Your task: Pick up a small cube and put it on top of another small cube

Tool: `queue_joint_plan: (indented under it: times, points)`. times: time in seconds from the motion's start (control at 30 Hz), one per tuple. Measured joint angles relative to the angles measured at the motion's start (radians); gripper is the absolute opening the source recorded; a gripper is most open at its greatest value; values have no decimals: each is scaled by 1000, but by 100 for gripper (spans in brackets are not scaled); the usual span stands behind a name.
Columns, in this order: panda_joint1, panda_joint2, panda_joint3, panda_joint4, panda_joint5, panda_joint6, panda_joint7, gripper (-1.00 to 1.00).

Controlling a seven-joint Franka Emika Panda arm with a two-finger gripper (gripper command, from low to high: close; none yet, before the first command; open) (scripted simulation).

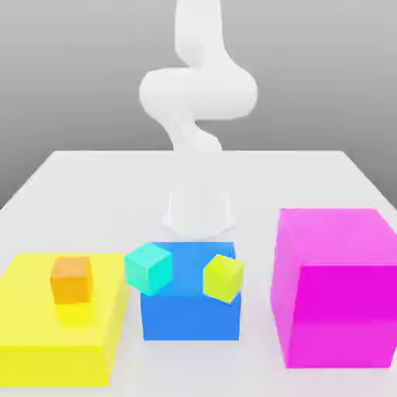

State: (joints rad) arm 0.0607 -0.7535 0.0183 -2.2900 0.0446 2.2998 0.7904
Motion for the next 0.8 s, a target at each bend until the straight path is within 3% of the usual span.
queue_joint_plan:
  times: [0.3,0.7,0.8]
  points:
    - [282,302,131,-47,235,14,-69,0]
    - [550,660,321,-221,544,7,-144,0]
    - [627,723,357,-305,550,10,-83,0]
